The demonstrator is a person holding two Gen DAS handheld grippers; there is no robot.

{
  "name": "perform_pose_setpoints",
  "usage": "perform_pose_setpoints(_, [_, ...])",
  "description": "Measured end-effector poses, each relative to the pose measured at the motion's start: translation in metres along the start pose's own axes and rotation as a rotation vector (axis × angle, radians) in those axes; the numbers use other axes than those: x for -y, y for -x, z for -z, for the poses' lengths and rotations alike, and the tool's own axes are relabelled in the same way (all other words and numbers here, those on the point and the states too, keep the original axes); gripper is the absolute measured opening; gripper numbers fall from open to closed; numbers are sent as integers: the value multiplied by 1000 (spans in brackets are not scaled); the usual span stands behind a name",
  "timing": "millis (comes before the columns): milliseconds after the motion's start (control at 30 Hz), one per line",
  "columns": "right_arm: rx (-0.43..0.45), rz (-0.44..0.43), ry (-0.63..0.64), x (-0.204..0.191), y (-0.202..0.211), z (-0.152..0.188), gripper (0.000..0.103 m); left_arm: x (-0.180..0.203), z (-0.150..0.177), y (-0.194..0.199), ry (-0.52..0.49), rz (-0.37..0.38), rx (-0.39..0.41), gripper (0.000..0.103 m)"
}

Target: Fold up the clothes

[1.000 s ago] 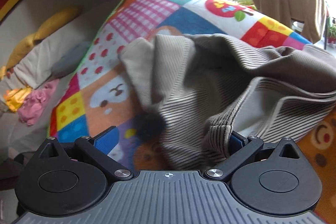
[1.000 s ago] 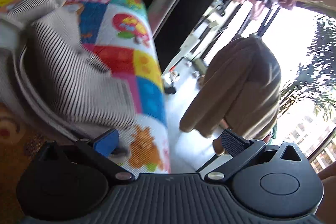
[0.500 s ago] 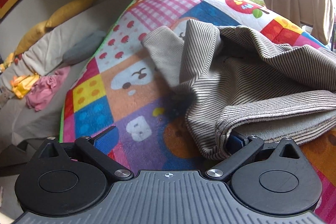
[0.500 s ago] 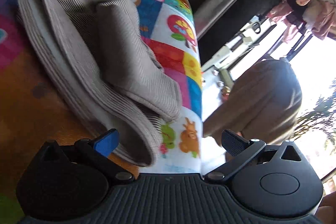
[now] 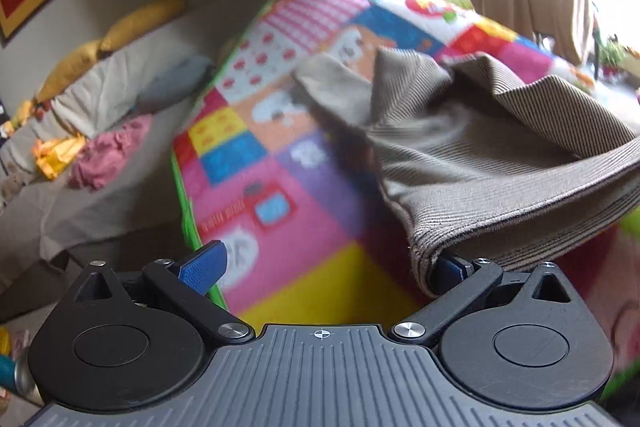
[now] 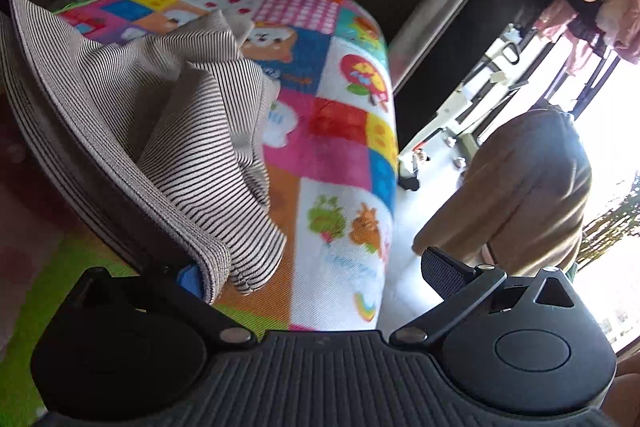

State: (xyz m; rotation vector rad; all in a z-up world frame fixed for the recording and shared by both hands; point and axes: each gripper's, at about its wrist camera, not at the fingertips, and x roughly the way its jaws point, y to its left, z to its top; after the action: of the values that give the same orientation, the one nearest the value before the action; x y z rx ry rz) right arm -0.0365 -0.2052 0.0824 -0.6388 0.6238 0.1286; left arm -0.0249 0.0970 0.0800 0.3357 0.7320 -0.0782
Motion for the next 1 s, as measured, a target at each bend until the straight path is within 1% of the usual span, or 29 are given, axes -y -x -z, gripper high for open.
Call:
perform_pose_setpoints(33, [-16,-23,23,-7,3,4,103,1,5,-7,0,6,-23,103])
perform_pose_setpoints(100, [-39,-50,60,-11,-14,-5,103,-3,-4,-27,16,-5,-38,103])
perform_pose_setpoints(133, [-48,-56,81,-11,-26,-13,103,-7,-16,-36,20,-25,-30,103])
perform_pose_setpoints(200, [-30,20,136,1,-48,-47,103,-19,-62,-41,12,-114,31,103])
perform_pose_setpoints(233, [66,152,97,16,-41,-71,103,-25,-85,-39,11,-164,75,103])
perform_pose_setpoints(267, [162,283,58,31,-35,-94,103,-33,-106,-20,20,-224,157,103])
perform_pose_setpoints(300, [262,403,7,46,-24,-116,103,-41,-119,6,44,-265,247,103])
perform_pose_setpoints(333, [382,439,-102,61,7,-126,103,-48,-123,34,63,-286,325,103])
perform_pose_setpoints(400, [518,441,-202,70,49,-118,103,-52,-109,78,70,-300,432,103])
perform_pose_setpoints(467, [531,451,-171,58,62,-96,103,-49,-79,96,66,-266,436,103])
perform_pose_setpoints(500, [483,414,-132,48,58,-84,103,-42,-61,95,56,-254,401,103])
perform_pose_setpoints(567, [361,316,-44,22,42,-55,103,-23,-25,82,4,-237,305,103])
perform_pose_setpoints(633, [240,230,28,-3,23,-24,103,-6,8,62,-15,-192,182,103])
perform_pose_setpoints(700, [150,158,38,-22,9,1,103,10,36,42,-15,-137,66,103])
perform_pose_setpoints(733, [114,130,35,-29,5,11,103,16,47,35,-15,-111,25,103])
perform_pose_setpoints(767, [87,111,27,-34,1,20,103,20,56,31,-9,-90,-3,103])
perform_pose_setpoints(833, [49,96,4,-40,-1,35,103,26,68,30,7,-69,-33,103])
perform_pose_setpoints(1000, [21,89,-84,-36,15,60,103,24,78,47,34,-10,-35,103])
